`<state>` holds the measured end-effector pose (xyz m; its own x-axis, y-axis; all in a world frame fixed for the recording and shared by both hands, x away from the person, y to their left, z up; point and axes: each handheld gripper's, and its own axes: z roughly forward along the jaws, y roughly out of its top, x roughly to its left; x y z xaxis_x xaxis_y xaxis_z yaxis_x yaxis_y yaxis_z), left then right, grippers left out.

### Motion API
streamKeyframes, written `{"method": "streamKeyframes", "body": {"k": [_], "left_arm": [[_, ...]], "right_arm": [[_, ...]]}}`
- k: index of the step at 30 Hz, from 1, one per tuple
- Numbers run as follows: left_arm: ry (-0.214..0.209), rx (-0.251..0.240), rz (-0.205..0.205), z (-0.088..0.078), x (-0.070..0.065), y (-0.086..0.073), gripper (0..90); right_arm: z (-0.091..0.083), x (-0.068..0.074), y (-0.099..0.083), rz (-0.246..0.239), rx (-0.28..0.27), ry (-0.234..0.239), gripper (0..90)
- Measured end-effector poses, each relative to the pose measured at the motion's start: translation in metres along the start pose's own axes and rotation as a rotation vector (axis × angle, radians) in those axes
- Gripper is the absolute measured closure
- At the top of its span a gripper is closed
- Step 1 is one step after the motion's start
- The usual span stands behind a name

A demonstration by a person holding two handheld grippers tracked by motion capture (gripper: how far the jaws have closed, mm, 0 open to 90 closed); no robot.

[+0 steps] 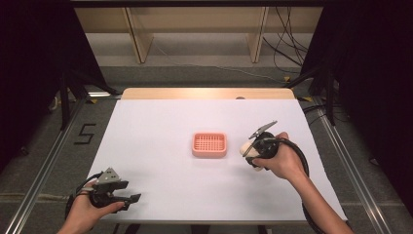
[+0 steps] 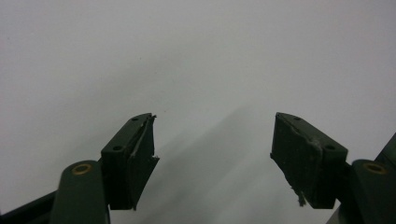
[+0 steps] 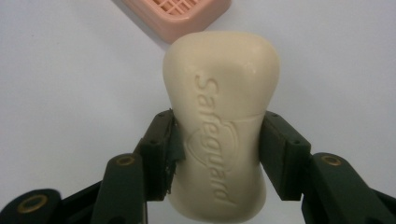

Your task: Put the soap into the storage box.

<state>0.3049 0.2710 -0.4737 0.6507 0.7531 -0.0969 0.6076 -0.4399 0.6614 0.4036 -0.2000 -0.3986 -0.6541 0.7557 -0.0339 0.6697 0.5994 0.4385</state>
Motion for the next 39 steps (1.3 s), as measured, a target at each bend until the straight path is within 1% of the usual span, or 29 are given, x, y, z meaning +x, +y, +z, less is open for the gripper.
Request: {"method": "streamKeyframes", "body": {"k": [2, 3, 4, 5, 7, 10, 11, 12, 13, 14, 15, 17, 18, 19, 20, 21, 22, 23, 24, 25, 27, 30, 31, 33, 34, 35, 36, 39], "left_arm": [[-0.001, 0.0, 0.0, 0.0, 0.0, 0.0, 29.5], [-0.001, 0.0, 0.0, 0.0, 0.0, 0.0, 29.6], [-0.005, -0.002, -0.019, 0.001, -0.001, -0.001, 29.5], [-0.004, -0.004, -0.02, 0.001, -0.001, -0.001, 29.5], [-0.003, -0.012, -0.023, 0.001, -0.001, -0.001, 29.5], [-0.004, -0.011, -0.023, 0.001, -0.001, -0.001, 29.5], [-0.004, -0.011, -0.022, 0.001, -0.001, -0.001, 29.5], [-0.004, -0.01, -0.021, 0.001, -0.001, -0.001, 29.5], [-0.004, -0.01, -0.022, 0.001, -0.001, -0.001, 29.5], [-0.003, -0.007, -0.017, 0.0, 0.0, -0.001, 29.5], [-0.004, -0.007, -0.02, 0.0, 0.0, -0.002, 29.5], [0.007, -0.005, -0.008, 0.0, 0.0, -0.002, 29.5], [0.006, -0.005, -0.019, 0.0, 0.0, -0.002, 29.5], [0.007, -0.004, -0.01, 0.0, 0.0, -0.002, 29.5], [0.008, -0.004, -0.005, -0.001, 0.001, -0.002, 29.5], [0.008, -0.005, -0.007, 0.0, 0.001, -0.002, 29.5], [0.01, -0.005, -0.009, -0.001, 0.001, -0.002, 29.5], [0.01, -0.005, -0.008, -0.001, 0.001, -0.002, 29.5], [0.009, -0.008, -0.011, 0.0, 0.001, -0.002, 29.5], [0.016, -0.004, -0.011, -0.001, 0.0, -0.002, 29.5], [0.015, -0.004, -0.012, -0.001, 0.0, -0.002, 29.5], [0.016, -0.006, -0.015, -0.001, 0.0, -0.003, 29.5], [0.009, -0.009, -0.017, -0.001, 0.0, -0.003, 29.6], [0.008, -0.007, -0.018, -0.001, 0.0, -0.003, 29.5], [0.0, 0.006, -0.006, -0.002, 0.001, -0.003, 29.5], [0.002, 0.0, -0.011, -0.002, 0.001, -0.003, 29.5], [0.002, -0.003, -0.012, -0.002, 0.001, -0.003, 29.5], [0.002, -0.002, -0.009, -0.002, 0.001, -0.003, 29.5]], "right_arm": [[0.001, 0.0, 0.001, -0.002, -0.003, 0.003, 50.6], [0.001, -0.001, 0.001, -0.015, -0.009, 0.003, 50.5], [0.001, -0.001, 0.001, -0.012, -0.01, 0.006, 50.5], [0.001, 0.0, 0.002, 0.0, -0.002, 0.021, 50.5], [0.001, 0.0, 0.003, 0.001, 0.0, 0.011, 50.6], [0.001, -0.001, 0.004, -0.009, -0.001, 0.011, 50.6], [0.002, 0.0, 0.004, 0.001, -0.001, 0.015, 50.5], [0.002, 0.0, 0.005, -0.001, 0.002, 0.01, 50.5], [0.002, 0.0, 0.005, -0.002, 0.001, 0.018, 50.5], [0.001, -0.001, 0.006, -0.01, -0.002, 0.009, 50.5], [0.001, 0.0, 0.006, -0.005, -0.002, 0.009, 50.5], [0.002, 0.0, 0.008, -0.015, -0.004, 0.016, 50.5], [0.002, -0.001, 0.008, -0.018, -0.006, 0.006, 50.6], [0.002, 0.0, 0.009, -0.014, -0.005, 0.003, 50.5], [0.002, 0.0, 0.009, -0.011, -0.004, 0.009, 50.6], [0.002, 0.0, 0.01, -0.009, -0.003, -0.002, 50.5], [0.002, 0.001, 0.01, -0.005, -0.002, 0.004, 50.5], [0.002, 0.0, 0.011, -0.016, -0.01, -0.002, 50.5], [0.003, 0.0, 0.011, -0.013, -0.007, 0.008, 50.5], [0.003, 0.0, 0.012, -0.018, -0.008, 0.013, 50.6], [0.003, 0.0, 0.013, -0.011, -0.009, 0.006, 50.5], [0.003, 0.0, 0.014, -0.015, -0.013, 0.007, 50.5], [0.003, 0.001, 0.015, -0.004, -0.012, 0.018, 50.5], [0.004, 0.0, 0.016, -0.017, -0.017, 0.013, 50.5], [0.004, 0.0, 0.016, -0.016, -0.017, 0.004, 50.5], [0.003, 0.001, 0.017, -0.01, -0.01, -0.002, 50.5], [0.004, 0.001, 0.017, -0.009, -0.015, 0.004, 50.5], [0.004, 0.0, 0.02, -0.031, -0.023, -0.001, 50.5]]}}
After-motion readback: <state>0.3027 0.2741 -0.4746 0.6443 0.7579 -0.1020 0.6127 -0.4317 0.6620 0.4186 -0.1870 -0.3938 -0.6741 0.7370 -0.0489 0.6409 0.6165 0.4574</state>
